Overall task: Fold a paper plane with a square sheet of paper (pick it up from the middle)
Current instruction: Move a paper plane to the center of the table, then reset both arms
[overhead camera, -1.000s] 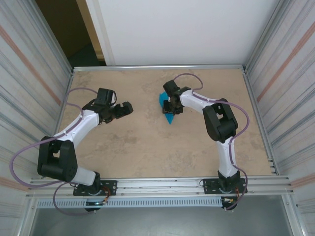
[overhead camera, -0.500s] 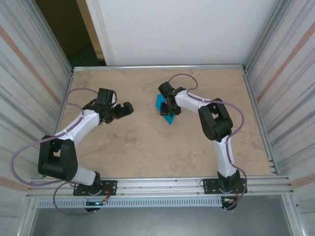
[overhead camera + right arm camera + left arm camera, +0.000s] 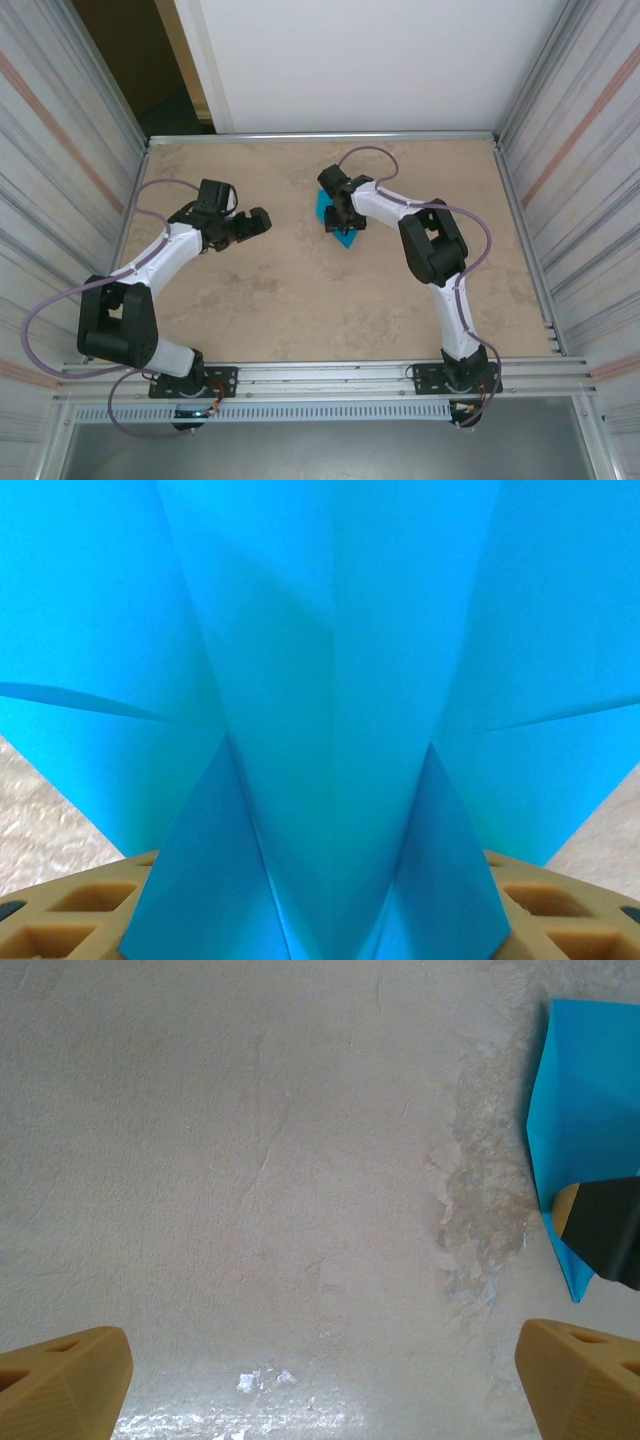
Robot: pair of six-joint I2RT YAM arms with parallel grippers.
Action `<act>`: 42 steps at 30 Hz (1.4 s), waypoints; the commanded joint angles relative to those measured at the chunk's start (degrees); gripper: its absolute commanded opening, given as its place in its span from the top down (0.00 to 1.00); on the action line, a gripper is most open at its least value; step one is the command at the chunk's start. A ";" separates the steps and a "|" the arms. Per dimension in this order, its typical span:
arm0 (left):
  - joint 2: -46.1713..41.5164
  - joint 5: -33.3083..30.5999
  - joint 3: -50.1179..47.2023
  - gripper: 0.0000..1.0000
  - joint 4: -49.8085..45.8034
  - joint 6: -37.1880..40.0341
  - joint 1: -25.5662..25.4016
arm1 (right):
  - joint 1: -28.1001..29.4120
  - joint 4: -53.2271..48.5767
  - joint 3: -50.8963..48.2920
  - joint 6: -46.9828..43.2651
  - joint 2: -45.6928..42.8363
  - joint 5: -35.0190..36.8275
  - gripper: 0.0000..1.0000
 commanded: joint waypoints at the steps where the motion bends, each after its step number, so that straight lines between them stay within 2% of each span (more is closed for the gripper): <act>1: 0.50 0.10 0.04 0.01 0.48 0.23 0.00 | -1.24 -4.79 0.04 1.69 4.92 2.82 0.39; 5: 0.39 0.00 0.46 0.01 0.17 0.15 -0.02 | -1.16 -5.03 1.63 1.88 3.77 1.82 0.39; 10: -0.43 -0.64 1.62 0.01 -0.53 0.22 -0.02 | -1.22 -4.75 2.81 2.03 -2.72 -0.48 0.39; 19: -3.48 -6.06 5.33 0.01 -2.75 1.57 0.06 | -3.10 -2.32 -2.37 3.22 -17.77 -0.40 0.28; 22: -5.45 -9.13 5.59 0.01 -2.39 2.24 0.32 | -4.57 1.49 -9.21 3.21 -25.83 3.00 0.24; 24: -7.14 -13.32 4.37 0.01 -1.09 2.81 0.33 | -6.13 5.56 -15.87 2.08 -32.04 7.17 0.18; 28: -12.88 -25.53 -4.03 0.01 7.42 3.68 0.67 | -11.71 14.50 -30.75 -2.45 -44.26 15.09 0.00; 32: -18.38 -35.77 -14.48 0.01 17.25 5.38 1.16 | -19.55 21.35 -42.47 -6.68 -53.68 17.09 0.01; 35: -18.74 -40.10 -18.44 0.01 20.96 7.77 2.47 | -24.33 26.95 -49.87 -8.24 -57.40 19.30 0.01; 38: -17.78 -45.26 -22.44 0.01 27.10 13.47 2.82 | -29.49 33.32 -56.47 -8.95 -59.17 17.17 0.01; 40: -16.85 -45.75 -24.95 0.01 33.31 18.03 3.25 | -31.88 38.96 -60.97 -9.50 -59.19 16.86 0.01; 42: -15.96 -42.62 -26.39 0.01 37.91 21.74 4.11 | -33.03 46.51 -65.44 -11.59 -58.26 16.21 0.01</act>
